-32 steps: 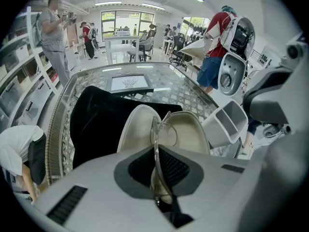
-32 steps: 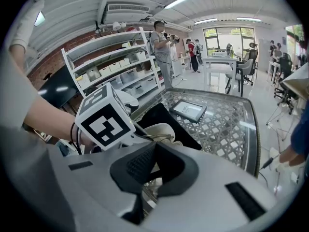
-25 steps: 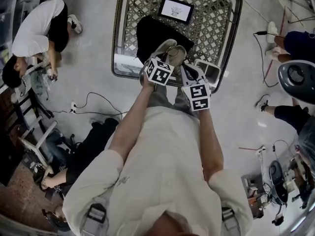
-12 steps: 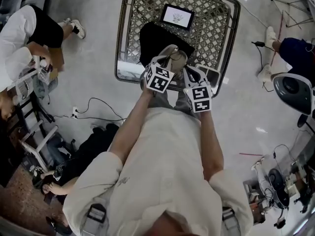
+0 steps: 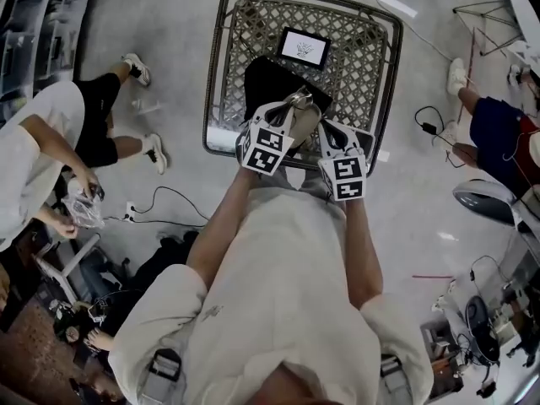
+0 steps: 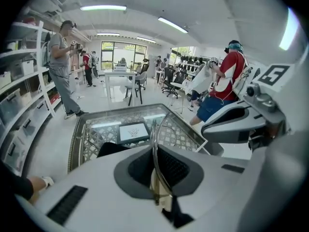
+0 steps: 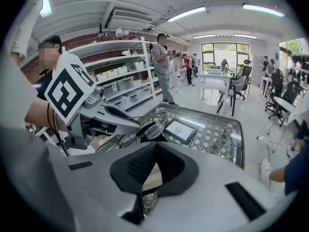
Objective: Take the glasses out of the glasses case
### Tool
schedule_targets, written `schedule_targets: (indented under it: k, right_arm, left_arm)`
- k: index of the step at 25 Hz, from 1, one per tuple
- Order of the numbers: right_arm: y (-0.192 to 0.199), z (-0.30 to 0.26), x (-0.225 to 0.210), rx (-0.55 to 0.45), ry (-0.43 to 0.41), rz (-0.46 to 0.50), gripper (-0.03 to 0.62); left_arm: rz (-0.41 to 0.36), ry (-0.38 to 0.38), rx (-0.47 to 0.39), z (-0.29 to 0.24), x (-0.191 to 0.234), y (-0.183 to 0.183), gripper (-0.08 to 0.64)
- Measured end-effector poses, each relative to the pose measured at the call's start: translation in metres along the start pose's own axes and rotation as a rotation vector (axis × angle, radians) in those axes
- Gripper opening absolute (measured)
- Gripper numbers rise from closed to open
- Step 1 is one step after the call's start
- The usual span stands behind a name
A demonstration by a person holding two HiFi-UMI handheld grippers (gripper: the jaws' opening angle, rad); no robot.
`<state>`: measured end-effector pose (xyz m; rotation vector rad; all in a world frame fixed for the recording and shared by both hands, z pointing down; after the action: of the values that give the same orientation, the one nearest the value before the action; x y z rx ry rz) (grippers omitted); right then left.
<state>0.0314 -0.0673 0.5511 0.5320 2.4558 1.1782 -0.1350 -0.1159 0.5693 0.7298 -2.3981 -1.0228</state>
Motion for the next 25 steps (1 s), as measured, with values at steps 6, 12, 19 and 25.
schedule_targets:
  k: [6,12,19,25]
  right_arm:
    - [-0.022,0.010,0.002,-0.061,0.048,0.023,0.006]
    - [-0.049,0.026,0.004,-0.124,0.090,0.055,0.006]
    - [-0.074,0.045,0.007,-0.213,0.097,0.103,0.006]
    - [-0.095,0.073,0.000,-0.292,0.092,0.139,0.006]
  left_arm:
    - [-0.025,0.012,-0.095,0.022,0.007,-0.025,0.026]
    - [-0.050,0.029,-0.196,0.048,0.009,-0.055,0.026]
    - [-0.081,0.014,-0.295,0.078,0.004,-0.078,0.026]
    - [-0.115,-0.006,-0.354,0.099,-0.015,-0.099,0.026]
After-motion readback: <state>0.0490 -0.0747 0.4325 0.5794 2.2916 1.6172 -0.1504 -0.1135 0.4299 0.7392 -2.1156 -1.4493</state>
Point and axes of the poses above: the fingertips, and each gripper's own axes: z backward along the fingers, x to its left, y out of its underside, the point moved 9 cm from there along z, backward along the fingers, and after that the axes turned 7 degrees about -x, right-handed, at the moved point
